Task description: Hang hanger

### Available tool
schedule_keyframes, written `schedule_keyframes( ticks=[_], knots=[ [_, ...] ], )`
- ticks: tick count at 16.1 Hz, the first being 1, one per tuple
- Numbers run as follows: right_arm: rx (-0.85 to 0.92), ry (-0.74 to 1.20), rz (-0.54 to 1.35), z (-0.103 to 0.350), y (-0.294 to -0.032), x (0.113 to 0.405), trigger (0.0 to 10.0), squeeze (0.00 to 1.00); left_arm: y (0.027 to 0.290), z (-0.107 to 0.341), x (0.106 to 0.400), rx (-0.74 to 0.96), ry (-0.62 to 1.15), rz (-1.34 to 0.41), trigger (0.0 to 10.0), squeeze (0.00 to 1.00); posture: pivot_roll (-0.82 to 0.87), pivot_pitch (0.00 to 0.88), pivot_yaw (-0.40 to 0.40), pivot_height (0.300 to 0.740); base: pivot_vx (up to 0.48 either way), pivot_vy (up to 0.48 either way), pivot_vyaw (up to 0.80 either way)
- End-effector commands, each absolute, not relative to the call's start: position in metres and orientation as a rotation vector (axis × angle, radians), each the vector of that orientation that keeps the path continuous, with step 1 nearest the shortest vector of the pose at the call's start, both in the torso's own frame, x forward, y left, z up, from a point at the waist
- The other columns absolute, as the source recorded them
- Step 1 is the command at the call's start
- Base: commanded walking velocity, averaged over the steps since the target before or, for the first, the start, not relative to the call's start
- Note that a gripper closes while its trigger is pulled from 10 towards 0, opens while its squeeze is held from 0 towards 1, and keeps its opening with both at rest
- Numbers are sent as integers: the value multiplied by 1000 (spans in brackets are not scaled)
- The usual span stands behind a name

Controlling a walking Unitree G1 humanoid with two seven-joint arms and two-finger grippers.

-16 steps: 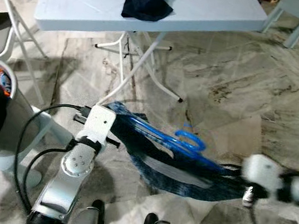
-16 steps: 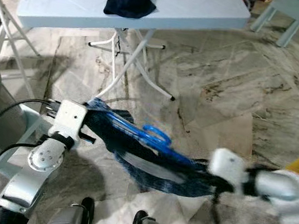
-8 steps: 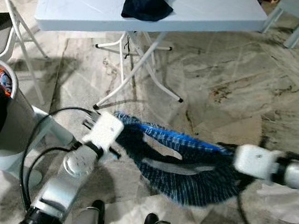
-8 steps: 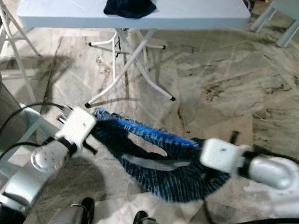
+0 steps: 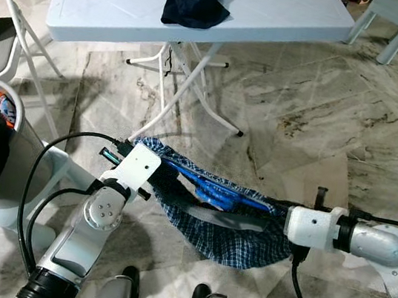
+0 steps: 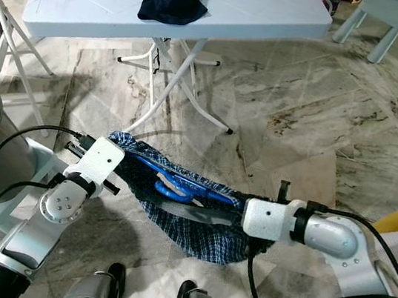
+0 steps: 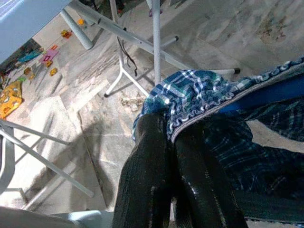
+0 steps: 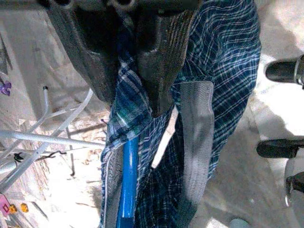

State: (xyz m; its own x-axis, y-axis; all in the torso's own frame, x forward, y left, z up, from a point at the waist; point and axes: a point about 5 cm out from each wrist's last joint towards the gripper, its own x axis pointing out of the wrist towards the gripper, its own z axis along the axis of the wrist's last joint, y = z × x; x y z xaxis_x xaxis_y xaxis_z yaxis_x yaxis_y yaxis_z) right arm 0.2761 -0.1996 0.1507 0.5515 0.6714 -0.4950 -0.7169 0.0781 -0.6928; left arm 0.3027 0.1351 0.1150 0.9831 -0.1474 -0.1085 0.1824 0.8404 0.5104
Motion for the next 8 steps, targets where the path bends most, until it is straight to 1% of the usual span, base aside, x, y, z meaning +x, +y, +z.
schedule_keyframes(
  ticks=[1, 3, 5, 6, 8],
  knots=[
    [-1113, 110, 1080, 136, -200, 271, 10000, 0, 132, 122, 304, 538, 45, -190, 0, 0, -60, 252, -18, 740, 0, 0, 0],
    [-1137, 105, 1075, 129, -192, 273, 10000, 0, 113, 120, 299, 492, 66, -290, 0, 0, -59, 252, -20, 740, 0, 0, 0],
    [-1134, 94, 1082, 123, -177, 275, 10000, 0, 98, 116, 293, 491, 82, -380, 0, 0, -60, 253, -20, 740, 0, 0, 0],
    [-1130, 82, 1087, 121, -171, 275, 10000, 0, 95, 115, 291, 496, 79, -398, 0, 0, -58, 253, -21, 740, 0, 0, 0],
    [-1124, 93, 1121, 110, -160, 271, 10000, 0, 93, 119, 291, 472, 56, -379, 0, 0, -54, 254, -22, 740, 0, 0, 0]
  ],
)
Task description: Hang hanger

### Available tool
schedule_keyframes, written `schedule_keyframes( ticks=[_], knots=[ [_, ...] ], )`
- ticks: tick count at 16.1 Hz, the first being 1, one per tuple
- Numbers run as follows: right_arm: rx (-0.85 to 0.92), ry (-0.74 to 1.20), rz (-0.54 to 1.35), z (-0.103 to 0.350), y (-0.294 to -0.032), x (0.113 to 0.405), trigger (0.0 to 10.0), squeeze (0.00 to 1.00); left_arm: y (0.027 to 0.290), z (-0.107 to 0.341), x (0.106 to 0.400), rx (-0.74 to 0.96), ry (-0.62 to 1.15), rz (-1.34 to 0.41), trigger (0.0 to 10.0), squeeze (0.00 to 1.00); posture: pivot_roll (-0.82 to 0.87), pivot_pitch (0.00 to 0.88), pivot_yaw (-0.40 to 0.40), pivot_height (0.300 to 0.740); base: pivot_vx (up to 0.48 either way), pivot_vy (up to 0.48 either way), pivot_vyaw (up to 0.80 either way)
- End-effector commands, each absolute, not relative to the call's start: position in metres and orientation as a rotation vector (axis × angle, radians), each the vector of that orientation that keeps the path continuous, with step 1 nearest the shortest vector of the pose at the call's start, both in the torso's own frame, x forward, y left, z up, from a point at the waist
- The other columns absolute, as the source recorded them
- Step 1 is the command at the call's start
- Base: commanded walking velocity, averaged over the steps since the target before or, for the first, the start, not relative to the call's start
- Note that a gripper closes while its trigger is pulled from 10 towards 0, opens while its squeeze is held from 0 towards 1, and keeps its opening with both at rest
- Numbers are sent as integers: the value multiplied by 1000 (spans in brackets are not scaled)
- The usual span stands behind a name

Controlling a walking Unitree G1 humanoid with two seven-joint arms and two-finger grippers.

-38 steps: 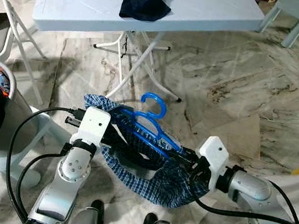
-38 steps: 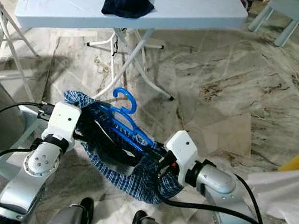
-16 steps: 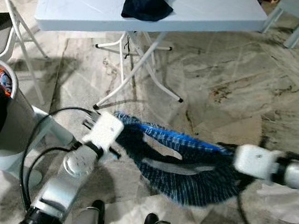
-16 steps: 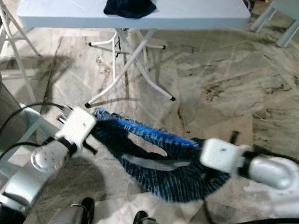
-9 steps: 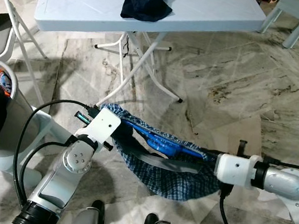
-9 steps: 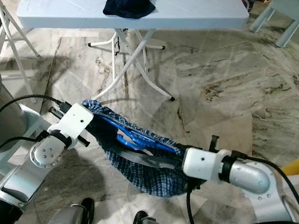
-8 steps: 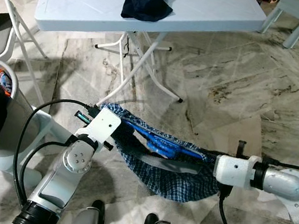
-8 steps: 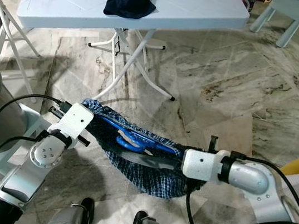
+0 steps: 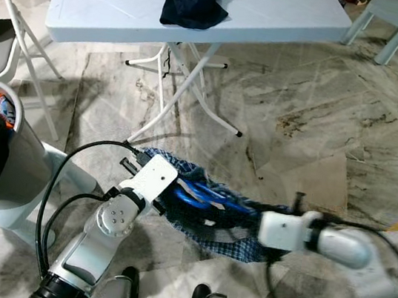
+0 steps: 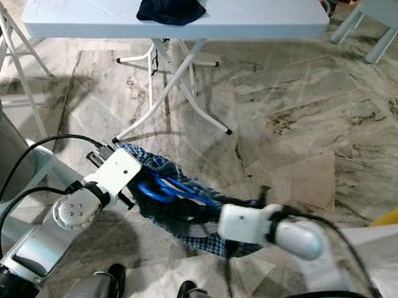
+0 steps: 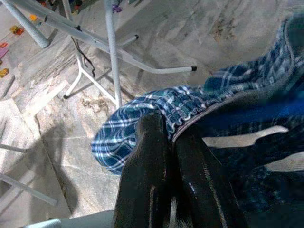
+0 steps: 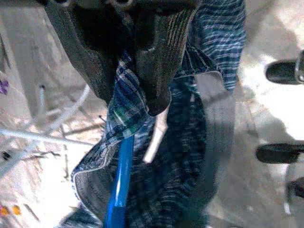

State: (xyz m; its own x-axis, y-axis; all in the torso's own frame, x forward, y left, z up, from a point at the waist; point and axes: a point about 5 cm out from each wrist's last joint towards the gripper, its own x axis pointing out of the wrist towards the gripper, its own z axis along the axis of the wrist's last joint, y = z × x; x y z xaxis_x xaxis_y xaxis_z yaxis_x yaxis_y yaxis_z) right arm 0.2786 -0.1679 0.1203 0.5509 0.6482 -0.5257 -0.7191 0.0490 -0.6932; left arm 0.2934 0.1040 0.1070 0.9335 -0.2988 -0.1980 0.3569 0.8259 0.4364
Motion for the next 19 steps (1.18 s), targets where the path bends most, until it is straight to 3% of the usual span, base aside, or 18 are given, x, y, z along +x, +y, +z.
schedule_keyframes(
  ticks=[1, 2, 6, 10, 14, 17, 19],
  knots=[
    [-1130, 115, 1146, 103, -161, 266, 10000, 0, 96, 124, 292, 472, 38, -358, 0, 0, -48, 254, -24, 740, 0, 0, 0],
    [-1127, 126, 1156, 101, -162, 264, 10000, 0, 98, 126, 293, 475, 32, -348, 0, 0, -48, 254, -24, 740, 0, 0, 0],
    [-1129, 269, 1186, 100, -214, 242, 10000, 0, 144, 128, 304, 526, 59, -222, 0, 0, -52, 259, -26, 740, 0, 0, 0],
    [-1160, 343, 1180, 112, -247, 235, 10000, 0, 151, 127, 309, 521, 84, -203, 0, 0, -71, 261, -21, 740, 0, 0, 0],
    [-1122, 351, 1203, 137, -263, 232, 10000, 0, 162, 116, 310, 469, 164, -179, 0, 0, -77, 260, -16, 740, 0, 0, 0],
    [-1110, 297, 1147, 163, -268, 244, 10000, 0, 165, 109, 310, 435, 199, -184, 0, 0, -84, 258, -16, 740, 0, 0, 0],
    [-1027, 213, 1160, 170, -249, 249, 10000, 0, 154, 108, 310, 415, 192, -219, 0, 0, -77, 254, -19, 740, 0, 0, 0]
  ],
)
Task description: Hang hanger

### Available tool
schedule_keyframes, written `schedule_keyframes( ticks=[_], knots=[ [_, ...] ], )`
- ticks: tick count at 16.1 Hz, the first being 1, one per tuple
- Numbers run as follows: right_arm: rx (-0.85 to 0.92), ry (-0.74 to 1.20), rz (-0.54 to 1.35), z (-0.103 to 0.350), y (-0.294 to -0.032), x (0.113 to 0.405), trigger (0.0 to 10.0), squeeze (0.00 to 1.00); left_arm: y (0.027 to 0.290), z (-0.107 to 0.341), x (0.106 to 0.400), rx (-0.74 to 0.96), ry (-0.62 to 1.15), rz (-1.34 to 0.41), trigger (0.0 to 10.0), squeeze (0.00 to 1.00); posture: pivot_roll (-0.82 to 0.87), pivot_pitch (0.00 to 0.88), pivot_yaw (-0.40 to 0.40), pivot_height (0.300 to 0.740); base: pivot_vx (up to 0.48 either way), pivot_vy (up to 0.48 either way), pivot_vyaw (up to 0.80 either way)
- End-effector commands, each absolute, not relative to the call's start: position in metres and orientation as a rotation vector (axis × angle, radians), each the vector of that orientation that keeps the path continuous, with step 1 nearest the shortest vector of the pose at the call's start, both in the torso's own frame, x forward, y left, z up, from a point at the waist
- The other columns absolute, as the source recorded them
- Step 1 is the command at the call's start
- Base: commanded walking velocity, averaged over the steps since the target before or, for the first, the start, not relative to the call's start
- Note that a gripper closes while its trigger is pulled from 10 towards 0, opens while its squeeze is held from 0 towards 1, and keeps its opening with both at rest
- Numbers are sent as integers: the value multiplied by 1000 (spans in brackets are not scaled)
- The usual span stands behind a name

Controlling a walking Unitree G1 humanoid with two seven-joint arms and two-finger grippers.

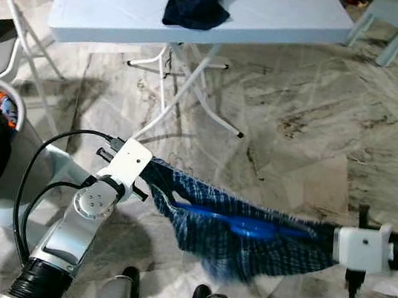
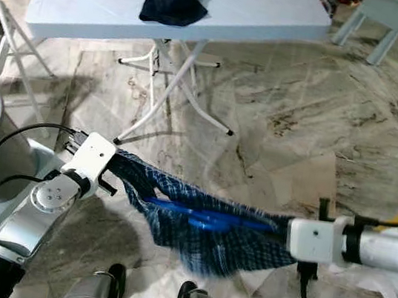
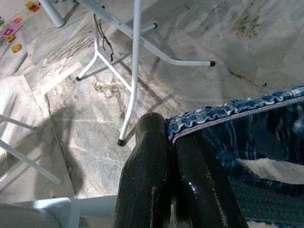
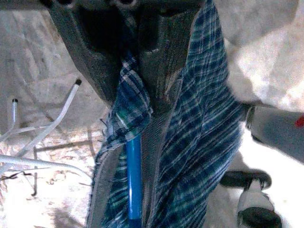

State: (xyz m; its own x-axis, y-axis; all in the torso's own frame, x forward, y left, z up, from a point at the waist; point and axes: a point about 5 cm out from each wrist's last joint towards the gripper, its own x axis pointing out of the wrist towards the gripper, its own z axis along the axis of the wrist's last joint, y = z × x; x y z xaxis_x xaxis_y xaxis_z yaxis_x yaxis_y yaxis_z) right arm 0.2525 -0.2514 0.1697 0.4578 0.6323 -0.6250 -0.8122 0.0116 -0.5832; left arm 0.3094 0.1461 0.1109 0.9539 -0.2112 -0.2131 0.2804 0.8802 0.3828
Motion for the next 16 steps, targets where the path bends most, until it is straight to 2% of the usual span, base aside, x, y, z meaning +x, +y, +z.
schedule_keyframes(
  ticks=[1, 6, 10, 13, 16],
  knots=[
    [-989, 203, 1172, 170, -245, 248, 10000, 0, 152, 106, 309, 411, 195, -226, 0, 0, -77, 254, -19, 740, 0, 0, 0],
    [-885, 142, 1057, 192, -254, 262, 10000, 0, 153, 94, 301, 406, 240, -254, 0, 0, -80, 256, -21, 740, 0, 0, 0],
    [-869, 141, 968, 205, -268, 271, 10000, 0, 154, 94, 301, 405, 244, -253, 0, 0, -78, 256, -19, 740, 0, 0, 0],
    [-950, 226, 1049, 191, -265, 263, 10000, 0, 151, 102, 305, 305, 247, -241, 0, 0, -77, 258, -19, 740, 0, 0, 0],
    [-993, 304, 1149, 167, -255, 252, 10000, 0, 149, 109, 307, 358, 207, -245, 0, 0, -76, 258, -18, 740, 0, 0, 0]
  ],
)
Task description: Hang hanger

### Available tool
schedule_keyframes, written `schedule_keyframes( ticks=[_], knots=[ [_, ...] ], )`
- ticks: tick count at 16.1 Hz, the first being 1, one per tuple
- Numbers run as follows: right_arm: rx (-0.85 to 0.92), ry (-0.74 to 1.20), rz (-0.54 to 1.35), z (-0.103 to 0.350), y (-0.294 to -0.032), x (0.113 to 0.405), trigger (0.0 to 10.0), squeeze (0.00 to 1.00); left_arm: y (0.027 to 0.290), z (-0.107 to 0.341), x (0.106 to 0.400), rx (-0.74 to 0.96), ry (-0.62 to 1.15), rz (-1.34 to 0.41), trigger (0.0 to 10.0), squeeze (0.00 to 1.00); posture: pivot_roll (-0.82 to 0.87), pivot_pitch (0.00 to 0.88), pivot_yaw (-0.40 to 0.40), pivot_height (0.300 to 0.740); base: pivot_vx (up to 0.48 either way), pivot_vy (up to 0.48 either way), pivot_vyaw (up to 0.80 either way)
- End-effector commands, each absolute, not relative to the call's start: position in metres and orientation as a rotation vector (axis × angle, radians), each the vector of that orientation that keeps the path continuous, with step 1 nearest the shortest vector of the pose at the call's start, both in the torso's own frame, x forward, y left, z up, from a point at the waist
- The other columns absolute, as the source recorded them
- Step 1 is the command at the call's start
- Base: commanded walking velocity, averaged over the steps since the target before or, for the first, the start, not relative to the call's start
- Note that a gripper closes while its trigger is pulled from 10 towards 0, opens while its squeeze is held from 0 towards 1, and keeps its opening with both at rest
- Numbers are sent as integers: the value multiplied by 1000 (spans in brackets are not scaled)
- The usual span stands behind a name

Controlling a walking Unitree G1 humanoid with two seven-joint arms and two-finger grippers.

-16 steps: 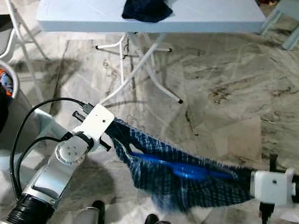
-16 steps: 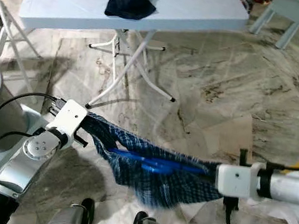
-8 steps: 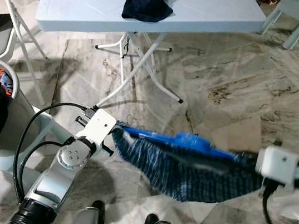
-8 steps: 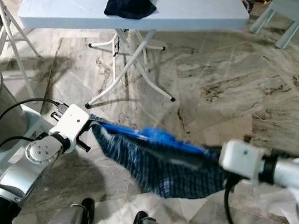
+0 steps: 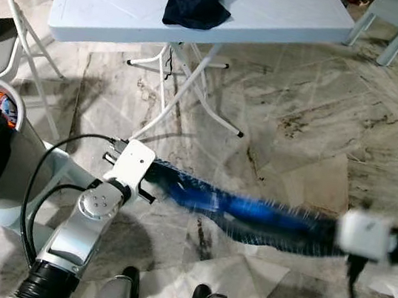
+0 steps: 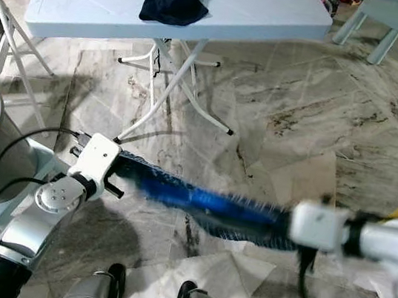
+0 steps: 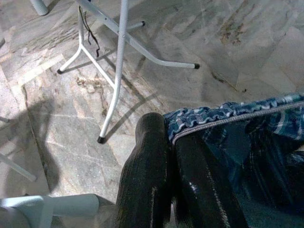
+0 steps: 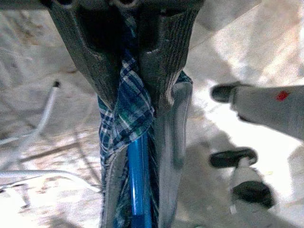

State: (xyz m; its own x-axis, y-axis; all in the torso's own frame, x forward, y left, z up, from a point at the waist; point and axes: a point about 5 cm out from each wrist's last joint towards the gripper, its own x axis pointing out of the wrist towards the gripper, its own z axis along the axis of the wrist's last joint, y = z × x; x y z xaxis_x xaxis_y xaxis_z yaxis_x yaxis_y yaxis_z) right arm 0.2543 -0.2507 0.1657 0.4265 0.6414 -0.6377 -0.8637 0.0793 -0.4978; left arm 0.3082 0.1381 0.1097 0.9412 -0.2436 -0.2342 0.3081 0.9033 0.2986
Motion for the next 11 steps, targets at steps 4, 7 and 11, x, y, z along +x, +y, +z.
schedule_keyframes(
  ticks=[4, 7, 11],
  knots=[
    [-1015, 215, 1096, 153, -237, 259, 10000, 0, 138, 117, 307, 375, 178, -278, 0, 0, -70, 261, -18, 740, 0, 0, 0],
    [-1014, 214, 984, 171, -258, 270, 10000, 0, 147, 103, 302, 398, 227, -268, 0, 0, -73, 261, -17, 740, 0, 0, 0],
    [-1079, 213, 863, 190, -280, 281, 10000, 0, 147, 101, 301, 402, 237, -264, 0, 0, -77, 259, -19, 740, 0, 0, 0]
  ],
)
